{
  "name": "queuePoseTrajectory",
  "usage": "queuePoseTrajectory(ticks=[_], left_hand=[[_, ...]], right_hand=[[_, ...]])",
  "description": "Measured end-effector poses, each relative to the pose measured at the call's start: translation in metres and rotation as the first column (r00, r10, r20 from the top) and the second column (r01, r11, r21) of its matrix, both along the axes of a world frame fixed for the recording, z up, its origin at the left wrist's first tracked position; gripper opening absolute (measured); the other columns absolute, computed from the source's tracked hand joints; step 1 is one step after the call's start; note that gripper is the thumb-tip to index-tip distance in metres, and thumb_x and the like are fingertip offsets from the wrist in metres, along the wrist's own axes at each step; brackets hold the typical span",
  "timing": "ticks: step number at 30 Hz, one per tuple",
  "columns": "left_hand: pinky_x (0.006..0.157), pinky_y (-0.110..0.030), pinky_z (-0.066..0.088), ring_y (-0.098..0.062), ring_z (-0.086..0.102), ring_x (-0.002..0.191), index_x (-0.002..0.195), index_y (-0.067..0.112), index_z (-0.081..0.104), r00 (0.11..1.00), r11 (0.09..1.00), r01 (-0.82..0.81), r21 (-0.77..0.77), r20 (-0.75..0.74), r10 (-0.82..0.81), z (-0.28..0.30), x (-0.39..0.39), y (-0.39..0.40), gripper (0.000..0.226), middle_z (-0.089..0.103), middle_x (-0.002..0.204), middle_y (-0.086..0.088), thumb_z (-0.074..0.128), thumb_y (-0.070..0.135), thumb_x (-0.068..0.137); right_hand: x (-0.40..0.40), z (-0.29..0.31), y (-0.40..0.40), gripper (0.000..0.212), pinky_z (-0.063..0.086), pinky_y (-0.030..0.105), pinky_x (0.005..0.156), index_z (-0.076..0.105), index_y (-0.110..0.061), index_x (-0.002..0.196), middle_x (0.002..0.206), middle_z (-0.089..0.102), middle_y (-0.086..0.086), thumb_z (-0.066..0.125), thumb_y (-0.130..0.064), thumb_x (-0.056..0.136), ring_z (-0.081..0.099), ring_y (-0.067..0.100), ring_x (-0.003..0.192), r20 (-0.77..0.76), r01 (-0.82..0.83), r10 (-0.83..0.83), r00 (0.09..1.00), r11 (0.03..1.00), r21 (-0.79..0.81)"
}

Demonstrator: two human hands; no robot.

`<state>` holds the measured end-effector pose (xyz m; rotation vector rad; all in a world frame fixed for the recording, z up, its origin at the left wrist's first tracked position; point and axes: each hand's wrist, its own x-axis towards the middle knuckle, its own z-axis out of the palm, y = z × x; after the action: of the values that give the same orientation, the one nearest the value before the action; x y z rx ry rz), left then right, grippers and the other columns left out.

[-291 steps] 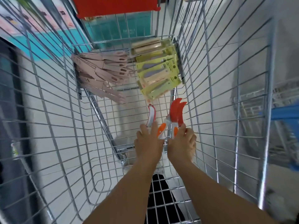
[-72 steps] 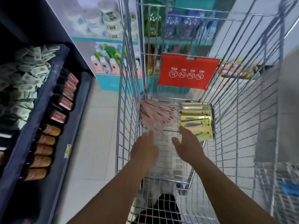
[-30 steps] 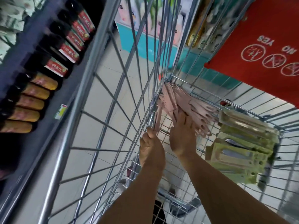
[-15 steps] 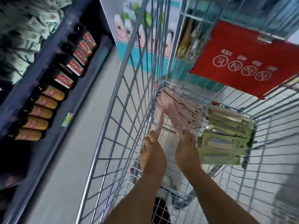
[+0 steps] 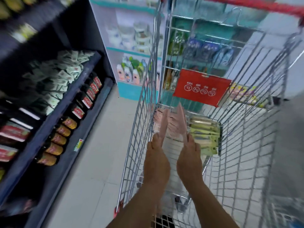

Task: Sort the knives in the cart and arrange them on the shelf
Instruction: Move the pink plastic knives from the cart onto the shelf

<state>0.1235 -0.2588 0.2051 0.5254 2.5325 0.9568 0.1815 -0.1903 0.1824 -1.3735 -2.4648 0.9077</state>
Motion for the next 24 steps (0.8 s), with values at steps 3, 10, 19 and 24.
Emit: queuePoseTrajectory(ticks=[3,10,19,24], left_hand=[[0.083,-0.032,0.047,-0.019,0.054,0.11,0.145,0.023,0.028,0.997,0.992,-0.047,0.12,-0.05,0.053,0.035,0.003,-0.018,0.046,0.046,0.13,-0.001,0.034,0.013,0.1],[0.085,-0.031,0.046,-0.023,0.055,0.108,0.135,0.012,0.042,0.943,0.949,-0.109,0.297,-0.27,0.193,0.116,-0.01,-0.049,0.037,0.053,0.122,-0.007,0.038,0.015,0.099],[0.069,-0.025,0.031,-0.022,0.048,0.095,0.123,0.014,0.046,0.785,0.879,-0.298,0.373,-0.427,0.448,0.19,-0.049,-0.139,0.029,0.054,0.105,-0.003,0.038,0.005,0.096],[0.083,-0.036,0.044,-0.022,0.049,0.103,0.135,0.018,0.038,0.674,0.824,-0.42,0.38,-0.478,0.564,0.221,-0.067,-0.218,0.038,0.052,0.113,0.006,0.034,0.015,0.097]], right_hand=[[0.005,0.043,-0.017,0.05,0.045,0.031,0.071,0.025,-0.008,0.149,0.136,0.04,0.016,0.033,-0.008,0.1,0.053,0.029,0.101,-0.158,0.032,-0.033,0.987,0.999,-0.007],[-0.015,0.133,-0.041,0.05,0.044,0.042,0.092,0.029,-0.006,0.147,0.141,0.04,0.017,0.037,-0.007,0.098,0.044,0.031,0.121,-0.28,-0.164,0.188,0.941,0.981,0.107],[-0.071,0.218,-0.105,0.06,0.041,0.037,0.082,0.023,-0.02,0.15,0.133,0.039,0.011,0.041,-0.002,0.095,0.053,0.035,0.109,-0.354,-0.481,0.507,0.786,0.861,0.166],[-0.107,0.25,-0.176,0.059,0.043,0.039,0.084,0.022,-0.022,0.15,0.137,0.035,0.01,0.039,-0.004,0.096,0.052,0.036,0.111,-0.393,-0.657,0.661,0.64,0.735,0.166]])
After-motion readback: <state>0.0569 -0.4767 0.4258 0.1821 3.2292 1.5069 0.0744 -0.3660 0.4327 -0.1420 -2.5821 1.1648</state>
